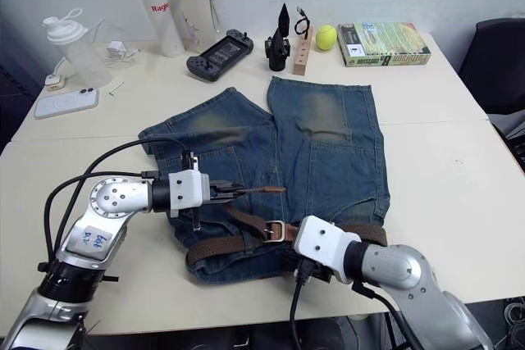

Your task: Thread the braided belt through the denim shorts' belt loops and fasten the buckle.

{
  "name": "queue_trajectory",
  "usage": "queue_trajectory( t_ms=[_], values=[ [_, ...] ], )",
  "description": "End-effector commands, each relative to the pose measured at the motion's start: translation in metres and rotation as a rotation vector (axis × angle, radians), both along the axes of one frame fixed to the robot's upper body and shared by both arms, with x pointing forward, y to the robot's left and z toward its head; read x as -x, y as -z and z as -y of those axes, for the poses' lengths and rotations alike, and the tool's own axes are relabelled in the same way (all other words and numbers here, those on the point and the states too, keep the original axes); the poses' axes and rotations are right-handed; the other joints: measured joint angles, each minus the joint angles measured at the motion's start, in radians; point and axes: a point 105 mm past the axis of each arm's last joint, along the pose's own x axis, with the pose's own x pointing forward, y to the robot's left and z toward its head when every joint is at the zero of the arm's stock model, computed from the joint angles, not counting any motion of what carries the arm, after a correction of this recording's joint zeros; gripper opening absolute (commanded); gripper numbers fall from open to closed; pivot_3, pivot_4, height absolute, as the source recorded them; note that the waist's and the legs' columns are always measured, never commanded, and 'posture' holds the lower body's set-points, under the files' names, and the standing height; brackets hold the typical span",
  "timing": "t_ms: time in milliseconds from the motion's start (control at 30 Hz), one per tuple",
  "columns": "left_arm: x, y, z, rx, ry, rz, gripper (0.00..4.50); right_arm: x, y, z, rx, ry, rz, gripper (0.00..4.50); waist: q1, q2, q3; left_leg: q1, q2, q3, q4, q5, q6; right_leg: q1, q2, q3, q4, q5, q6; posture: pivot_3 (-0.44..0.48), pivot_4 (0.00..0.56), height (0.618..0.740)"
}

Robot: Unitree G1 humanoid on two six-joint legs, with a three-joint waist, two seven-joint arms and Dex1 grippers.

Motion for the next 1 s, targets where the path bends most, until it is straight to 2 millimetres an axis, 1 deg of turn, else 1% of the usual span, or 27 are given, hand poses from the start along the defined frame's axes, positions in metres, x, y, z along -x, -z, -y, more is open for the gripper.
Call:
queue_trajectory(
  t_ms=[33, 133, 433, 500, 600, 633, 667, 700, 733, 867, 1000],
  values=[
    [-0.003, -0.014, -0.004, 0.027, -0.012, 0.036, 0.00, 0.000, -0.002, -0.002, 0.005, 0.004, 0.051, 3.01, 0.001, 0.000, 0.000, 0.000, 0.000, 0.000, 0.000, 0.000, 0.000, 0.000, 0.000, 0.000, 0.000, 0.000, 0.000, 0.000, 0.150, 0.724],
    [-0.009, -0.016, -0.009, 0.022, -0.033, 0.042, 0.00, -0.002, -0.001, -0.002, 0.009, 0.020, 0.064, 3.01, 0.002, 0.000, 0.000, 0.000, 0.000, -0.001, 0.000, 0.000, 0.000, 0.000, 0.000, 0.000, 0.000, 0.000, 0.000, 0.000, 0.150, 0.724],
    [-0.012, -0.012, -0.013, 0.001, -0.043, 0.035, 0.00, -0.009, -0.001, 0.000, -0.002, 0.067, 0.078, 3.01, 0.000, 0.000, 0.000, 0.000, 0.000, 0.000, 0.000, 0.000, 0.000, 0.000, 0.001, 0.000, 0.001, 0.000, 0.000, 0.000, 0.150, 0.724],
    [-0.012, -0.009, -0.014, -0.019, -0.043, 0.033, 0.00, -0.011, -0.002, 0.001, -0.007, 0.077, 0.078, 2.53, 0.000, 0.000, 0.000, 0.000, 0.000, 0.000, 0.000, 0.000, 0.000, 0.000, 0.001, 0.000, 0.001, 0.000, 0.000, 0.000, 0.150, 0.724],
    [-0.011, -0.006, -0.014, -0.032, -0.045, 0.024, 0.00, -0.015, -0.005, 0.001, -0.008, 0.080, 0.089, 1.55, 0.000, 0.000, 0.000, 0.000, 0.000, 0.000, 0.000, 0.000, 0.000, 0.000, 0.001, 0.000, 0.001, 0.000, 0.000, 0.000, 0.150, 0.724],
    [-0.011, -0.004, -0.014, -0.044, -0.048, 0.016, 0.00, -0.016, -0.007, 0.000, -0.012, 0.079, 0.094, 1.00, 0.000, 0.000, 0.000, 0.000, 0.000, 0.000, 0.000, 0.000, 0.000, 0.000, 0.001, 0.000, 0.001, 0.000, 0.000, 0.000, 0.150, 0.724],
    [-0.011, -0.003, -0.015, -0.053, -0.049, 0.011, 0.00, -0.017, -0.009, -0.001, -0.015, 0.078, 0.097, 0.88, 0.000, 0.000, 0.000, 0.000, 0.000, 0.000, 0.001, 0.000, 0.000, 0.000, 0.001, 0.000, 0.001, 0.000, 0.000, 0.000, 0.150, 0.724],
    [-0.011, -0.002, -0.015, -0.064, -0.052, 0.005, 0.00, -0.019, -0.011, -0.003, -0.012, 0.072, 0.110, 0.33, 0.000, 0.000, 0.000, 0.000, 0.000, 0.000, 0.001, 0.000, 0.000, 0.000, 0.001, 0.000, 0.001, 0.000, 0.000, 0.000, 0.150, 0.724],
    [-0.011, -0.001, -0.016, -0.073, -0.057, 0.000, 0.00, -0.021, -0.013, -0.004, -0.012, 0.068, 0.119, 0.14, 0.000, 0.000, 0.000, 0.000, 0.000, 0.000, 0.001, 0.000, 0.000, 0.000, 0.001, 0.000, 0.001, 0.000, 0.000, 0.000, 0.150, 0.724],
    [-0.011, 0.004, -0.021, -0.145, -0.054, -0.005, 0.00, -0.027, -0.019, -0.009, 0.009, 0.041, 0.166, 0.10, -0.002, 0.000, 0.000, 0.000, 0.000, 0.000, 0.001, 0.000, 0.000, 0.000, 0.001, 0.000, 0.001, 0.000, 0.000, 0.000, 0.150, 0.724],
    [-0.012, 0.001, -0.022, -0.145, -0.060, -0.011, 0.00, -0.030, -0.020, -0.011, 0.071, 0.001, 0.216, 0.10, -0.002, 0.000, 0.000, 0.000, 0.000, 0.000, 0.001, 0.000, 0.000, -0.001, 0.001, 0.000, 0.002, 0.000, 0.000, 0.000, 0.150, 0.724]
  ],
)
